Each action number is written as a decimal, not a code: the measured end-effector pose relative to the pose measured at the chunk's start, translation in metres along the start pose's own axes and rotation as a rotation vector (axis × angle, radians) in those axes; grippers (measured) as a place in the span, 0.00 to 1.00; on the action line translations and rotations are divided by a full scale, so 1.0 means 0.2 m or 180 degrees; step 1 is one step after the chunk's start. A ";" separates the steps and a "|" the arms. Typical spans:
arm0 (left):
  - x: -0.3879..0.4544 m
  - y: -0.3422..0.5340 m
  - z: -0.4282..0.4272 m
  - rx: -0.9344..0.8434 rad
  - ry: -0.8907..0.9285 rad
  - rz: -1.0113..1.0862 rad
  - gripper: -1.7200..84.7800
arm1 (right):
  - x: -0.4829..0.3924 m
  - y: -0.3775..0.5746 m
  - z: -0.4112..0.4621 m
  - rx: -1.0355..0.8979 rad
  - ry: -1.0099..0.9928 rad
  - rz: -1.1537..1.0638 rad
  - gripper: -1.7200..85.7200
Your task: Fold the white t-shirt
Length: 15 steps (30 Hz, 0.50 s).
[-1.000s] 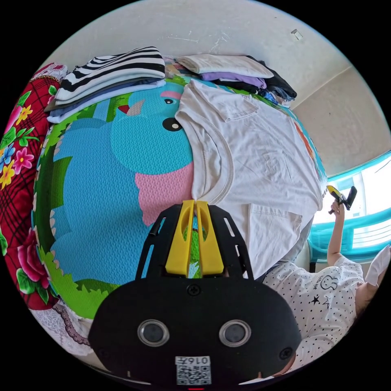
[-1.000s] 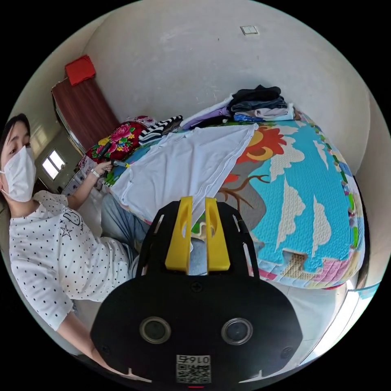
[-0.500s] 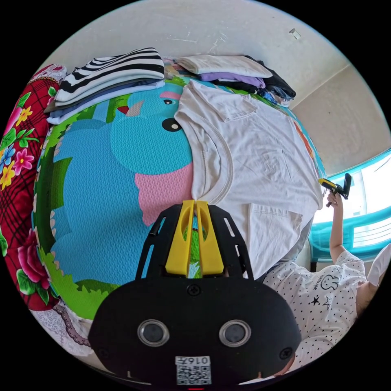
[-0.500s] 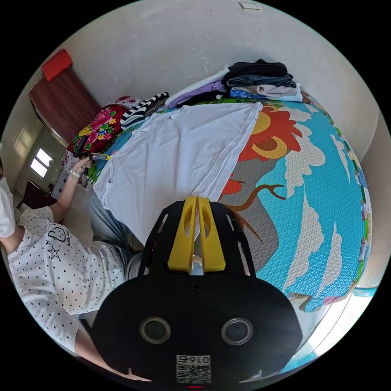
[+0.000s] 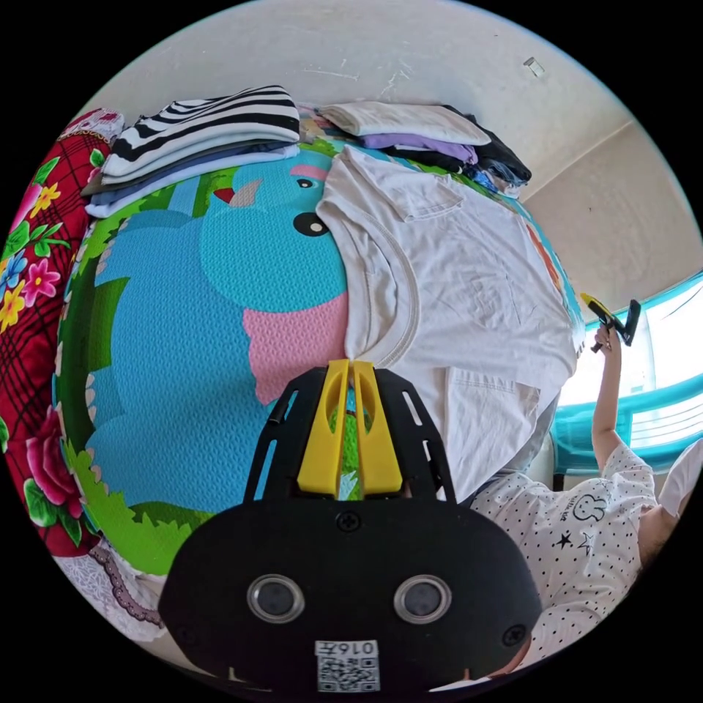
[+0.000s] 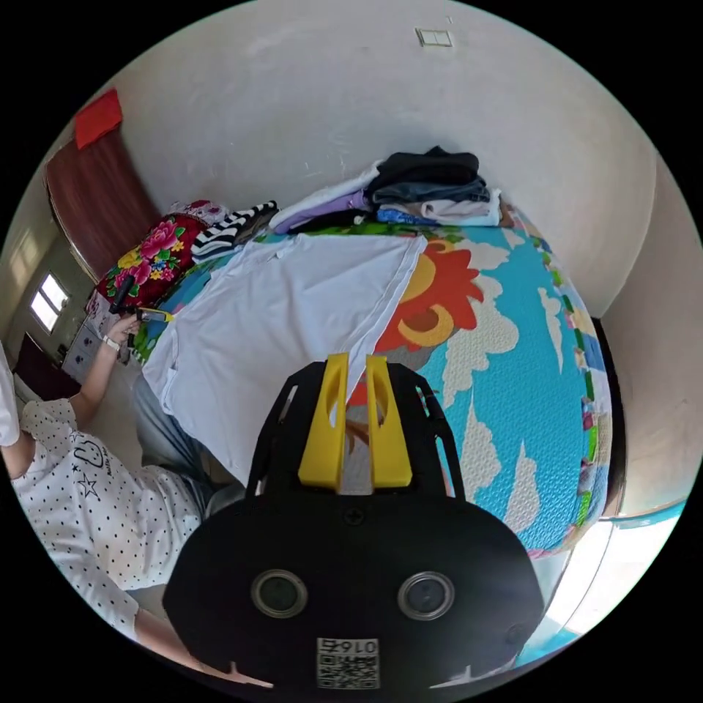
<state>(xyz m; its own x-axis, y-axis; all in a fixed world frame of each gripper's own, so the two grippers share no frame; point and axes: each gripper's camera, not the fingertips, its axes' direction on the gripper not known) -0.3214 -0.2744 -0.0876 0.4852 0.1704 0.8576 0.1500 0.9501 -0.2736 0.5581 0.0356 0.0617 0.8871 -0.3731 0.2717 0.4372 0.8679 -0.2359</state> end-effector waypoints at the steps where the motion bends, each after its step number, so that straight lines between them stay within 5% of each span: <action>1: 0.00 0.00 0.00 0.0005 0.0006 -0.0006 0.01 | -0.01 -0.10 0.06 -0.0028 0.0039 -0.0036 0.09; 15: -0.04 0.15 -0.03 0.0161 0.0158 -0.0078 0.01 | 0.28 -1.06 0.81 -0.0440 0.0703 0.0384 0.16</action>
<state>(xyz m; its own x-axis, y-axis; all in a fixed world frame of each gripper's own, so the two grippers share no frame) -0.3160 -0.2490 -0.1047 0.5242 0.1351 0.8408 0.1192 0.9660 -0.2295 0.4908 -0.1148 0.2785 0.9381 -0.3454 0.0277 0.3291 0.8631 -0.3832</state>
